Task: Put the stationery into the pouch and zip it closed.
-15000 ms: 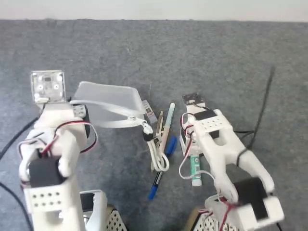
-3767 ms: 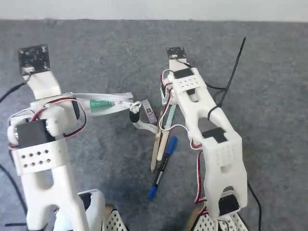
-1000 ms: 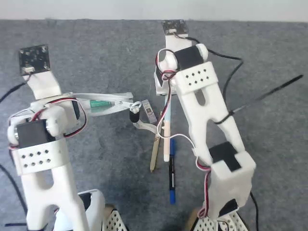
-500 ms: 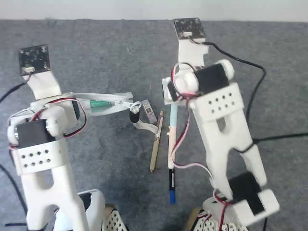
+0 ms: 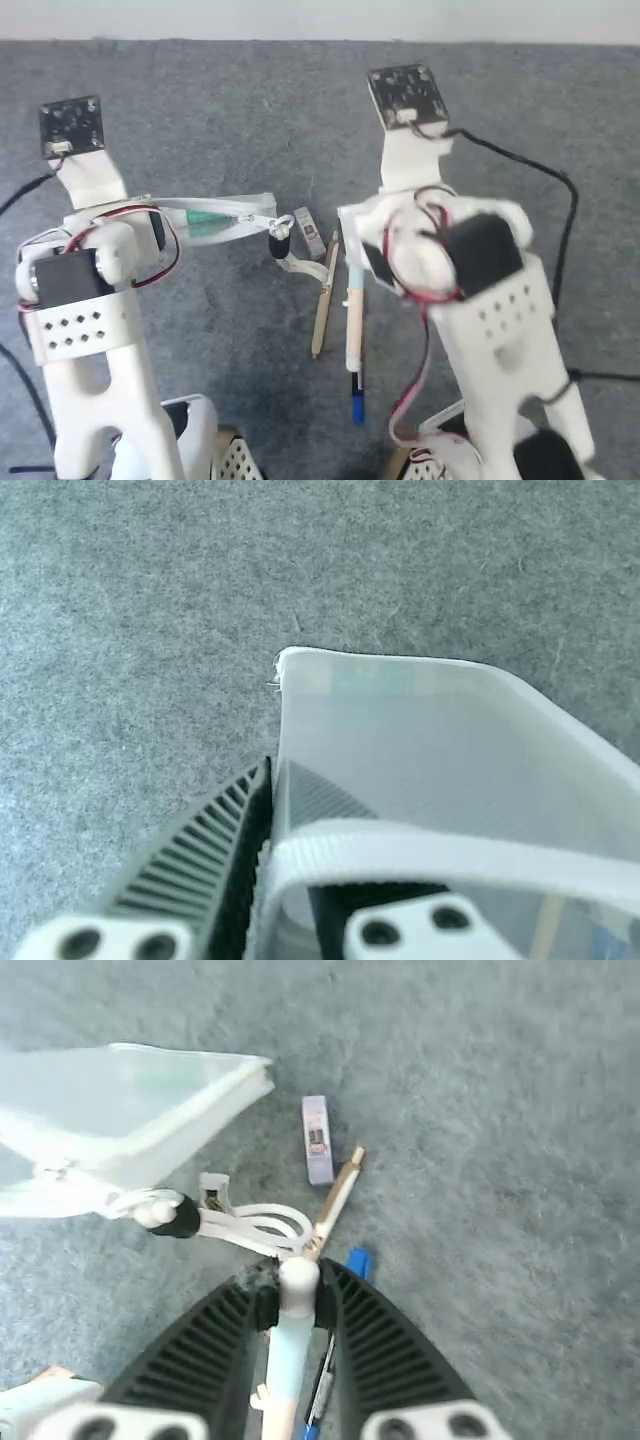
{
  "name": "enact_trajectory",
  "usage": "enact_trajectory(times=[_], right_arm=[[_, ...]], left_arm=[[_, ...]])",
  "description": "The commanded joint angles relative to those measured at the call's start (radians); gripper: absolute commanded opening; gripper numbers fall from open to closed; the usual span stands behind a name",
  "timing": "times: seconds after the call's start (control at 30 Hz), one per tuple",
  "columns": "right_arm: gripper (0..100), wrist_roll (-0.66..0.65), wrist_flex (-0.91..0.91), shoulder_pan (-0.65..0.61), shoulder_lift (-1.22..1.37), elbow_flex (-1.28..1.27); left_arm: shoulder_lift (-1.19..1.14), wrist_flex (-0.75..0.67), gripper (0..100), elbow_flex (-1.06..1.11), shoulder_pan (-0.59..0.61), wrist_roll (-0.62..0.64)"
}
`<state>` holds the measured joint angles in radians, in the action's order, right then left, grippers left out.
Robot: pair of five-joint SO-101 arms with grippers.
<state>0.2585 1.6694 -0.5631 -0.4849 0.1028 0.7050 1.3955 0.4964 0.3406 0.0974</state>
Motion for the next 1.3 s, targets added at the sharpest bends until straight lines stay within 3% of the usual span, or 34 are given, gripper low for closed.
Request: enact_trajectory(times=[0.0, 0.2, 0.47, 0.97, 1.27], right_arm=[[0.6, 0.023, -0.087, -0.012, -0.134, -0.046], [0.6, 0.101, -0.2, -0.053, -0.291, -0.172], [0.6, 0.104, -0.415, -0.156, -0.529, -0.399], [0.6, 0.098, -0.82, -0.2, -0.768, -0.717], [0.6, -0.02, -1.049, -0.2, -0.776, -0.807]], left_arm=[[0.008, -0.035, 1, -0.013, 0.003, 0.02], [0.008, -0.035, 1, -0.013, 0.002, 0.02], [0.008, -0.035, 1, -0.013, 0.0, 0.02], [0.008, -0.035, 1, -0.013, 0.0, 0.02], [0.008, -0.035, 1, -0.013, -0.002, 0.02]])
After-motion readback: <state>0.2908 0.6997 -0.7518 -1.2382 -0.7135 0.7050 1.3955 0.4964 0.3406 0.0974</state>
